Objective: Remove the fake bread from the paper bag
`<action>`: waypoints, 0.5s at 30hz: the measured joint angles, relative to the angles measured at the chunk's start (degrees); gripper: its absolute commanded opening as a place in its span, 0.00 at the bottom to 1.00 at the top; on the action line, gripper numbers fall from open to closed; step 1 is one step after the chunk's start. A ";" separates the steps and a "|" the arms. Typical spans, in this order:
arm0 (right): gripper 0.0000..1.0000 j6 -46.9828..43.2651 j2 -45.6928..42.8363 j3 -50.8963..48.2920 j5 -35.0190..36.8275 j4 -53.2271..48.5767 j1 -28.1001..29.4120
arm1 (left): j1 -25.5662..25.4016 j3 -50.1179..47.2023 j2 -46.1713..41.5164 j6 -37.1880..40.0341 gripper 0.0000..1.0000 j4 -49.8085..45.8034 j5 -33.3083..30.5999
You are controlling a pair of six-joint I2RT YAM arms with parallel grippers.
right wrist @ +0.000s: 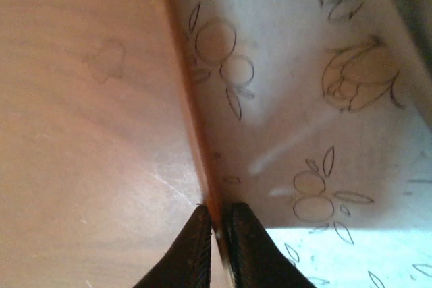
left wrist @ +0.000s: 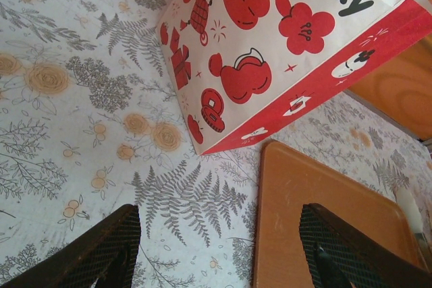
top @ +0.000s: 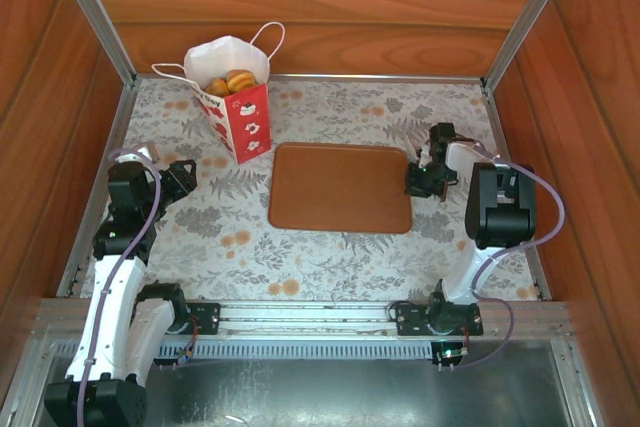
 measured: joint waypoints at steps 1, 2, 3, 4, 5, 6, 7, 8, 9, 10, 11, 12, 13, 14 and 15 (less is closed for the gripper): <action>0.10 -0.04 0.42 0.50 -0.02 -0.02 0.02 | 0.00 0.02 0.04 0.00 0.66 -0.02 0.00; 0.10 -0.07 0.87 1.16 -0.22 -0.24 0.02 | -0.02 0.13 0.20 0.00 0.66 -0.04 0.00; 0.09 -0.11 1.46 1.86 -0.37 -0.26 0.04 | 0.00 0.35 0.44 -0.02 0.66 -0.04 0.00; 0.07 -0.15 2.08 2.67 -0.50 -0.26 0.04 | -0.02 0.59 0.72 -0.02 0.66 -0.02 0.00; 0.07 -0.11 2.62 3.39 -0.57 -0.17 0.07 | -0.02 0.90 1.05 -0.02 0.66 -0.02 0.00; 0.07 -0.09 3.19 4.11 -0.61 0.02 0.11 | 0.00 1.20 1.33 -0.04 0.66 -0.04 0.02; 0.06 -0.09 3.85 5.05 -0.63 0.07 0.24 | -0.02 1.64 1.73 -0.04 0.66 -0.04 0.04; 0.06 -0.09 4.55 6.05 -0.55 -0.04 0.35 | 0.00 2.03 2.05 -0.02 0.66 -0.02 0.07; 0.06 -0.09 5.09 6.78 -0.55 0.02 0.37 | -0.02 2.45 2.32 -0.02 0.66 -0.02 0.07; 0.06 -0.11 5.95 8.02 -0.48 -0.17 0.44 | 0.00 2.84 2.60 -0.02 0.66 -0.04 0.13; 0.06 -0.22 6.56 8.96 -0.46 -0.17 0.42 | 0.00 3.32 2.91 -0.02 0.66 -0.04 0.20; 0.06 -0.66 7.13 9.81 -0.42 -0.35 0.42 | 0.00 3.69 3.19 0.00 0.66 -0.07 0.31; 0.06 -1.14 7.67 10.69 -0.33 -0.35 0.42 | 0.00 4.07 3.43 0.00 0.66 -0.02 0.44; 0.06 -1.86 8.11 11.41 -0.39 -0.70 0.42 | 0.00 4.59 3.78 0.04 0.66 -0.07 0.57; 0.06 -2.93 8.72 12.48 -0.44 -1.60 0.42 | 0.00 5.01 4.02 0.07 0.66 -0.15 0.70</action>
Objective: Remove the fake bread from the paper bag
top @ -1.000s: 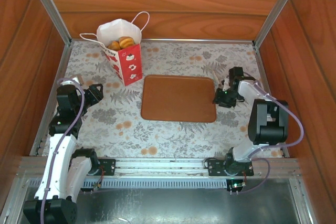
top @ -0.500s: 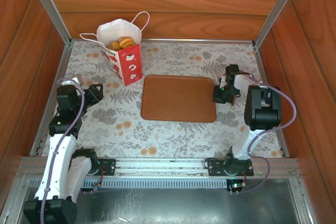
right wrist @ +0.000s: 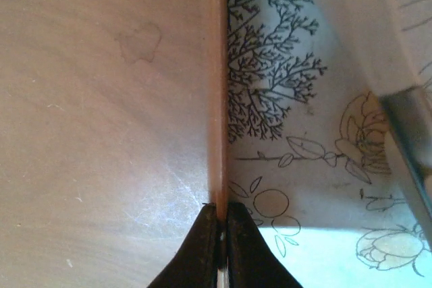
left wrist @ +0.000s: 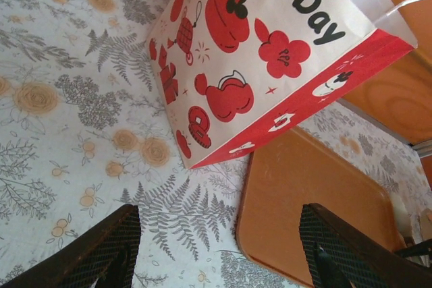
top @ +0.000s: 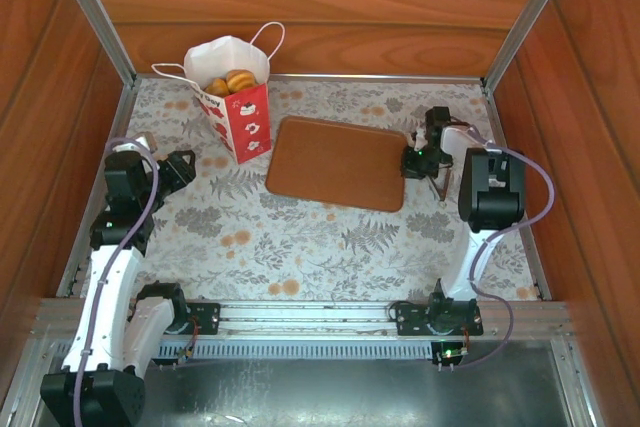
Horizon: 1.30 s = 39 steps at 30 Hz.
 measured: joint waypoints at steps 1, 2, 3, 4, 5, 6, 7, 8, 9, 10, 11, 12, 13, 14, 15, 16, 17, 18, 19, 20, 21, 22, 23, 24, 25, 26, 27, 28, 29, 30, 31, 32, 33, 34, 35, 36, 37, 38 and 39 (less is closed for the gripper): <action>0.06 -1.51 1.01 1.57 -0.02 -1.03 0.00 | 0.00 0.61 0.37 0.17 0.66 -0.02 0.24; 0.05 -2.82 1.90 3.02 0.00 -1.99 0.00 | 0.00 1.18 0.68 0.44 0.66 -0.07 0.37; 0.05 -4.07 2.60 4.20 -0.02 -2.64 0.00 | -0.02 1.86 0.98 0.72 0.66 -0.07 0.44; 0.05 -5.44 3.23 5.18 0.07 -3.06 0.00 | 0.00 2.34 1.16 0.96 0.66 -0.07 0.52; 0.04 -6.75 3.54 5.70 0.20 -3.48 -0.02 | -0.02 2.67 1.27 1.09 0.66 -0.09 0.57; 0.04 -8.17 3.61 6.01 0.52 -3.80 -0.02 | 0.00 3.08 1.46 1.29 0.66 -0.09 0.66; 0.04 -9.57 3.61 6.08 0.96 -4.13 -0.04 | 0.00 3.41 1.75 1.51 0.66 -0.09 0.76; 0.04 -10.69 3.61 6.21 1.33 -4.50 -0.04 | 0.00 3.72 2.08 1.70 0.66 -0.09 0.81; 0.04 -11.67 3.69 6.47 1.53 -4.87 -0.04 | -0.02 3.93 2.38 1.81 0.66 -0.09 0.83; 0.04 -12.74 3.96 6.97 1.64 -5.46 -0.04 | -0.02 4.15 2.71 1.97 0.66 -0.11 0.96; 0.04 -13.57 4.39 7.85 1.77 -5.86 -0.04 | 0.00 4.37 3.08 2.14 0.67 -0.11 1.07; 0.04 -14.05 5.07 9.05 1.95 -6.38 -0.04 | 0.00 4.57 3.50 2.32 0.66 -0.13 1.33; 0.04 -14.27 5.95 10.40 2.16 -6.80 -0.04 | -0.02 4.83 3.89 2.38 0.66 -0.20 1.62; 0.04 -14.23 6.86 11.87 2.51 -7.30 -0.04 | 0.00 5.09 4.20 2.45 0.66 -0.24 1.86; 0.04 -14.05 7.56 12.90 2.84 -7.48 -0.02 | -0.02 5.29 4.39 2.51 0.67 -0.24 1.97; 0.04 -13.68 8.17 13.68 2.97 -7.61 -0.02 | 0.00 5.46 4.46 2.51 0.66 -0.26 2.10; 0.04 -13.44 8.35 13.94 3.13 -7.76 -0.02 | -0.02 5.62 4.46 2.49 0.66 -0.28 2.19; 0.04 -12.92 8.35 13.94 3.23 -7.78 0.00 | -0.02 5.73 4.44 2.45 0.66 -0.28 2.23; 0.04 -12.39 8.35 13.94 3.04 -7.89 0.00 | 0.00 5.88 4.42 2.32 0.66 -0.31 2.25; 0.04 -12.09 8.35 13.90 2.75 -7.87 0.00 | -0.02 5.97 4.42 2.29 0.66 -0.31 2.29; 0.04 -11.87 8.35 13.88 2.47 -7.85 0.00 | 0.00 6.05 4.42 2.25 0.66 -0.31 2.29; 0.04 -11.61 8.35 13.88 2.25 -7.82 0.00 | -0.02 6.14 4.42 2.16 0.66 -0.33 2.32; 0.04 -11.37 8.35 13.88 2.05 -7.82 0.00 | 0.00 6.27 4.46 2.08 0.66 -0.37 2.36; 0.04 -11.17 8.35 13.88 1.90 -7.85 0.00 | 0.00 6.45 4.55 2.03 0.65 -0.33 2.45; 0.04 -10.97 8.35 13.88 1.86 -7.91 0.00 | 0.00 6.80 4.72 1.79 0.62 -0.42 2.78; 0.04 -10.78 8.35 13.88 1.77 -8.04 0.00 | 0.00 7.15 4.96 1.60 0.60 -0.42 3.21; 0.04 -10.62 8.35 13.88 1.62 -8.15 0.00 | 0.00 7.58 5.25 1.38 0.56 -0.37 3.67; 0.04 -10.56 8.35 13.88 1.44 -8.24 0.00 | 0.07 8.02 5.64 1.05 0.52 -0.33 4.04; 0.04 -10.51 8.35 13.79 1.33 -8.20 0.00 | 0.13 8.37 6.01 0.63 0.51 -0.26 4.42; 0.04 -10.43 8.35 13.68 1.25 -8.20 0.00 | 0.13 8.83 6.56 0.35 0.50 -0.28 4.85; 0.05 -10.40 8.35 13.66 1.18 -8.22 0.00 | 0.15 9.22 7.10 -0.20 0.50 -0.15 5.29; 0.06 -10.43 8.35 13.66 1.14 -8.26 0.00 | 0.17 9.66 7.78 -0.61 0.50 -0.11 5.60; 0.10 -10.45 8.35 13.66 1.11 -8.26 0.00 | 0.20 9.97 8.33 -0.87 0.50 0.07 5.84; 0.15 -10.49 8.35 13.66 1.14 -8.31 0.00 | 0.22 10.40 9.03 -1.31 0.53 0.20 6.10; 0.18 -10.34 8.35 13.66 1.22 -8.44 0.00 | 0.26 10.80 9.75 -1.64 0.54 0.42 6.23; 0.19 -10.38 8.35 13.66 1.33 -8.83 0.00 | 0.31 11.17 10.36 -2.10 0.55 0.55 6.21; 0.20 -10.45 8.35 13.68 1.36 -9.33 0.00 | 0.52 11.61 10.99 -2.38 0.56 0.57 6.16; 0.21 -10.36 8.33 13.70 1.33 -9.79 0.00 | 0.66 12.00 11.52 -2.80 0.57 0.70 6.12; 0.21 -10.54 8.33 13.79 1.27 -10.27 0.00 | 0.96 12.55 12.20 -3.34 0.58 0.72 6.16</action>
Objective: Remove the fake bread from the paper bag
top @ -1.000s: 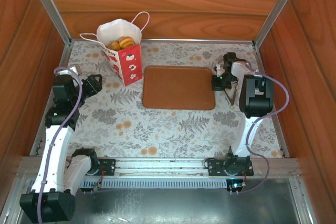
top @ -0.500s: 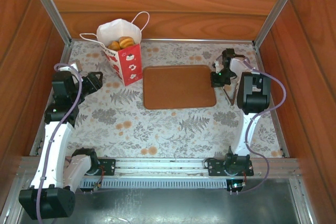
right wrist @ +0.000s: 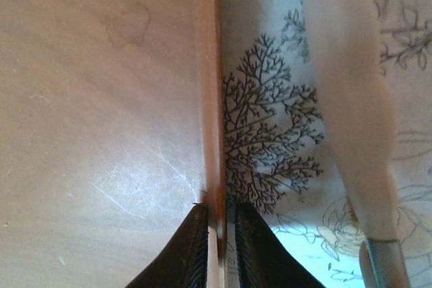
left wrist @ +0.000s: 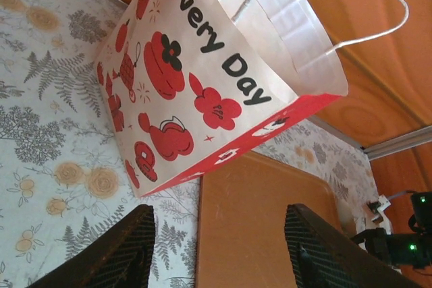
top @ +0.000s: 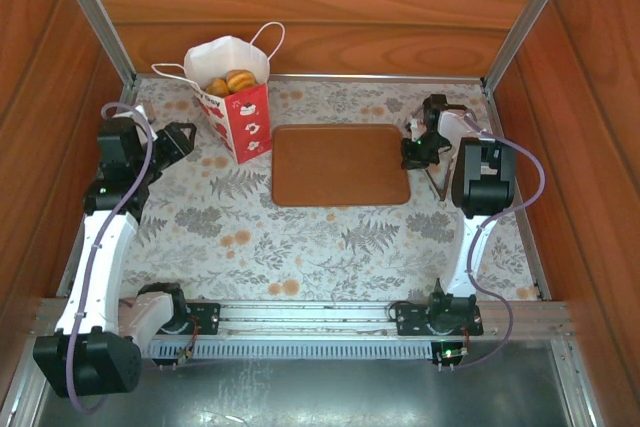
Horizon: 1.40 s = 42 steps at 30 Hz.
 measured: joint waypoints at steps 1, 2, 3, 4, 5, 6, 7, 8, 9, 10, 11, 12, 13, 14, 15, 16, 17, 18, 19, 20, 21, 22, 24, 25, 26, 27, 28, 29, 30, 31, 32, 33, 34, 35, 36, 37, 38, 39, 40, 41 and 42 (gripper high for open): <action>0.21 -0.09 -0.02 0.00 -0.04 -0.28 0.00 | 0.46 0.83 1.01 -0.50 0.58 0.04 0.00; 0.21 -0.11 -0.11 0.00 -0.20 -0.44 0.00 | 0.83 1.55 1.88 -1.14 0.58 0.22 -0.02; 0.21 -0.11 -0.17 0.00 -0.33 -0.50 0.00 | 1.20 2.36 2.95 -1.60 0.58 0.46 -0.02; 0.23 -0.11 -0.26 0.00 -0.35 -0.55 0.00 | 1.46 3.04 3.85 -2.12 0.58 0.66 -0.02; 0.23 -0.11 -0.35 0.00 -0.26 -0.61 0.00 | 1.53 3.61 4.59 -2.56 0.58 0.74 0.02; 0.23 -0.11 -0.35 0.02 -0.20 -0.74 0.00 | 1.57 4.11 5.35 -2.97 0.58 0.87 0.09; 0.23 -0.13 -0.35 0.02 -0.09 -0.87 0.00 | 1.62 4.35 5.88 -3.26 0.58 1.05 0.15; 0.22 -0.13 -0.35 0.02 0.04 -1.07 0.00 | 1.64 4.44 6.16 -3.45 0.58 1.20 0.17; 0.20 -0.15 -0.35 0.02 0.20 -1.38 0.00 | 1.64 4.42 6.32 -3.69 0.58 1.31 0.20; 0.18 -0.22 -0.35 0.02 0.28 -1.49 0.00 | 1.64 4.42 6.38 -3.96 0.58 1.44 0.20; 0.16 -0.44 -0.35 0.02 0.35 -1.55 0.00 | 1.64 4.42 6.38 -4.13 0.58 1.68 0.20; 0.14 -0.55 -0.35 0.00 0.46 -1.62 0.00 | 1.68 4.42 6.36 -4.22 0.58 1.84 0.20; 0.13 -0.66 -0.35 0.00 0.48 -1.68 0.00 | 1.68 4.42 6.36 -4.26 0.58 2.03 0.20; 0.12 -0.72 -0.35 -0.04 0.46 -1.68 0.00 | 1.75 4.42 6.36 -4.28 0.58 2.10 0.17; 0.12 -0.79 -0.35 -0.24 0.39 -1.55 0.00 | 1.77 4.42 6.36 -4.28 0.58 2.10 0.17; 0.11 -0.87 -0.35 -0.57 0.26 -1.51 0.00 | 1.77 4.42 6.36 -4.28 0.58 2.12 0.15; 0.10 -0.94 -0.48 -1.25 0.00 -1.16 0.00 | 1.79 4.42 6.36 -4.28 0.58 2.19 0.15; 0.11 -0.98 -0.85 -1.75 -0.24 -0.76 0.00 | 1.79 4.42 6.36 -4.28 0.58 2.21 0.13; 0.11 -1.01 -1.42 -2.56 -0.33 -0.33 0.00 | 1.79 4.42 6.36 -4.26 0.58 2.25 0.13; 0.11 -1.01 -1.77 -3.19 -0.44 -0.33 0.00 | 1.79 4.42 6.36 -4.26 0.58 2.27 0.11; 0.11 -0.98 -2.03 -3.69 -0.57 -0.26 0.00 | 1.79 4.42 6.36 -4.26 0.58 2.34 0.11; 0.11 -1.01 -2.25 -4.02 -0.72 -0.24 0.00 | 1.79 4.42 6.38 -4.26 0.58 2.43 0.11; 0.15 -0.92 -2.29 -4.13 -0.87 -0.37 0.00 | 1.79 4.42 6.45 -4.26 0.58 2.49 0.11; 0.18 -0.94 -2.29 -4.13 -0.85 -0.35 0.00 | 1.79 4.44 6.54 -4.26 0.59 2.54 0.11; 0.19 -0.94 -2.29 -4.13 -0.83 -0.39 0.00 | 1.79 4.44 6.62 -4.26 0.59 2.56 0.11; 0.22 -0.85 -2.32 -4.13 -0.76 -0.42 0.00 | 1.79 4.48 6.73 -4.26 0.60 2.60 0.09; 0.25 -0.57 -2.43 -4.13 -0.81 -0.48 0.00 | 1.79 4.61 6.93 -4.26 0.62 2.67 -0.04; 0.27 -0.39 -2.67 -4.13 -0.83 -0.68 0.00 | 1.79 4.94 7.26 -4.26 0.64 2.69 -0.15; 0.29 -0.15 -2.99 -4.13 -0.87 -0.92 0.00 | 1.84 5.38 7.63 -4.26 0.66 2.73 -0.37; 0.31 0.42 -3.65 -4.09 -1.07 -1.22 0.00 | 1.92 5.95 8.15 -4.24 0.68 2.86 -0.50; 0.32 0.66 -4.35 -4.09 -1.40 -1.36 0.00 | 2.08 6.58 8.68 -4.39 0.69 2.95 -0.52; 0.33 1.03 -5.25 -4.07 -1.92 -1.36 0.00 | 2.23 7.13 9.18 -4.48 0.70 3.08 -0.52; 0.35 1.84 -6.51 -3.96 -3.02 -1.33 0.07 | 2.60 8.00 10.05 -4.79 0.72 3.34 -0.46; 0.36 2.95 -8.41 -3.67 -4.55 -1.09 0.31 | 3.28 8.94 11.15 -5.31 0.74 3.72 -0.11; 0.36 3.58 -9.68 -3.41 -5.60 -0.70 0.37 | 3.80 9.70 12.13 -5.99 0.74 4.22 0.31; 0.37 4.85 -11.69 -2.86 -7.48 0.28 0.63 | 4.50 10.69 13.46 -6.75 0.75 5.38 0.85; 0.37 5.99 -13.18 -2.36 -8.98 1.38 1.09 | 5.07 11.45 14.73 -8.02 0.76 6.75 1.68; 0.37 7.56 -14.69 -1.73 -10.51 2.78 1.68 | 5.68 12.17 16.24 -9.16 0.76 8.26 2.45; 0.37 8.90 -15.89 -1.29 -11.87 4.48 2.54 | 6.10 12.79 17.55 -10.40 0.76 9.46 3.34; 0.39 10.67 -16.94 -0.96 -13.29 6.47 3.50 | 6.43 13.57 19.02 -11.74 0.76 10.51 4.11; 0.41 12.63 -17.68 -0.83 -14.71 8.63 4.52 | 6.62 14.43 20.37 -12.72 0.76 11.08 4.90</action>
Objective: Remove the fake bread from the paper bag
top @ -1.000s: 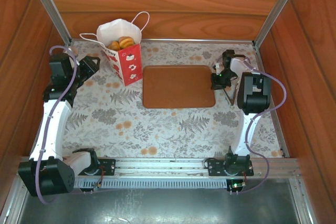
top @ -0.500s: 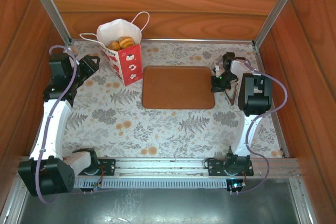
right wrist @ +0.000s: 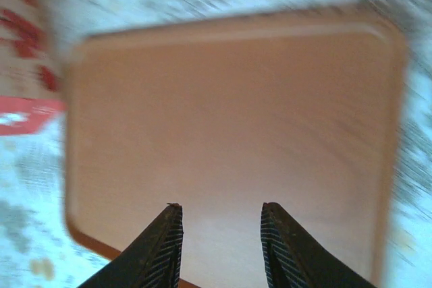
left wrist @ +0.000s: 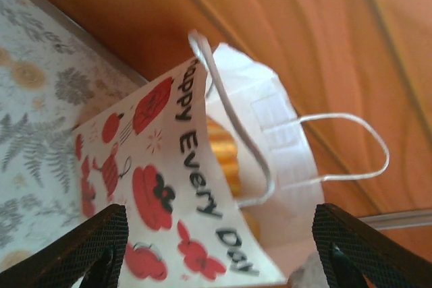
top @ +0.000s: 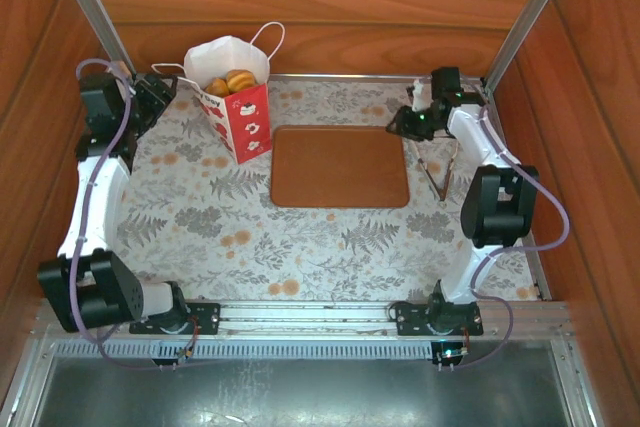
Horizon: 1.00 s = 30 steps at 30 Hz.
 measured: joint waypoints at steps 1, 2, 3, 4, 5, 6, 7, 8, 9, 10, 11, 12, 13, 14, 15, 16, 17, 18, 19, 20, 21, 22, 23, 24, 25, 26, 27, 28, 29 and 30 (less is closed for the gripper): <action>0.44 2.47 -0.63 0.00 -1.55 2.84 1.20 | 0.11 1.25 1.64 -1.11 0.76 0.61 0.85; 0.48 5.14 -0.90 0.00 -3.21 6.14 2.67 | 0.22 2.51 3.26 -2.12 0.76 1.31 1.70; 0.49 7.50 -0.87 0.00 -4.42 9.29 4.00 | 0.31 3.72 4.66 -2.99 0.76 1.79 2.40; 0.50 9.31 -0.66 0.02 -5.33 11.91 5.07 | 0.31 4.57 5.62 -3.80 0.75 2.16 2.97; 0.50 11.67 -0.22 0.24 -6.36 14.78 6.51 | 0.33 5.53 6.69 -4.59 0.73 2.69 3.61; 0.51 13.68 0.59 1.05 -7.21 16.79 7.80 | 0.33 6.29 7.52 -5.38 0.71 3.08 4.31; 0.51 15.08 1.36 2.14 -7.76 17.79 8.66 | 0.35 6.88 8.13 -5.95 0.70 3.34 4.92; 0.51 16.85 3.17 4.42 -8.17 19.69 9.99 | 0.33 7.72 8.94 -6.58 0.69 3.58 5.75; 0.52 18.53 4.92 6.73 -8.63 21.24 11.06 | 0.33 8.50 9.68 -7.17 0.67 3.85 6.38; 0.53 19.63 6.29 8.46 -8.94 22.75 11.76 | 0.35 9.07 10.29 -7.72 0.65 4.24 6.91; 0.54 21.59 8.02 10.62 -9.29 24.09 12.74 | 0.35 9.57 10.95 -8.17 0.63 4.61 7.48; 0.54 22.97 9.75 12.85 -9.51 25.62 13.73 | 0.35 9.88 11.43 -8.70 0.62 4.74 7.89; 0.55 24.33 11.04 14.40 -9.68 26.95 14.40 | 0.35 10.05 11.80 -9.09 0.61 4.87 8.22; 0.55 26.32 12.81 16.57 -9.88 28.65 15.23 | 0.35 10.16 12.28 -9.55 0.59 4.98 8.76; 0.55 27.80 14.47 18.58 -10.10 29.88 15.93 | 0.35 10.23 12.50 -9.84 0.57 5.03 9.09; 0.55 28.74 15.76 20.20 -10.19 31.04 16.41 | 0.35 10.25 12.83 -10.14 0.56 5.11 9.31; 0.55 29.83 17.35 22.38 -10.23 32.02 17.03 | 0.35 10.25 13.11 -10.51 0.55 5.09 9.51; 0.56 30.86 18.86 24.24 -10.32 32.39 17.59 | 0.35 10.25 13.33 -10.71 0.54 5.11 9.70; 0.56 31.71 20.50 26.40 -10.32 33.09 18.05 | 0.35 10.25 13.46 -11.02 0.53 5.16 9.88; 0.56 32.57 22.23 28.92 -10.29 33.55 18.51 | 0.35 10.25 13.66 -11.23 0.51 5.20 10.14; 0.56 33.33 23.87 31.43 -10.29 33.88 18.91 | 0.35 10.25 13.79 -11.47 0.51 5.31 10.36; 0.56 33.86 25.22 33.59 -10.29 34.10 19.23 | 0.35 10.25 13.86 -11.63 0.50 5.44 10.56; 0.55 34.45 27.12 36.70 -10.23 34.27 19.58 | 0.35 10.25 13.92 -11.74 0.49 5.60 10.71; 0.55 34.86 28.68 39.39 -10.21 34.23 19.89 | 0.35 10.25 13.92 -11.87 0.48 5.75 10.84; 0.55 35.47 30.73 43.08 -10.14 33.86 20.02 | 0.35 10.25 13.92 -12.07 0.47 5.97 11.02; 0.55 35.76 32.02 45.44 -10.14 33.53 20.31 | 0.35 10.29 13.92 -12.24 0.46 6.12 11.21; 0.55 36.00 33.57 48.33 -10.14 33.22 20.46 | 0.35 10.40 13.92 -12.50 0.46 6.21 11.41; 0.55 36.35 34.91 50.71 -10.12 33.03 20.65 | 0.35 10.49 13.92 -12.61 0.45 6.25 11.67; 0.56 36.70 35.91 52.52 -10.10 33.03 20.74 | 0.35 10.60 13.92 -12.72 0.45 6.36 11.82; 0.56 36.98 36.76 54.03 -9.92 33.14 21.00 | 0.35 10.78 13.92 -12.76 0.43 6.43 11.98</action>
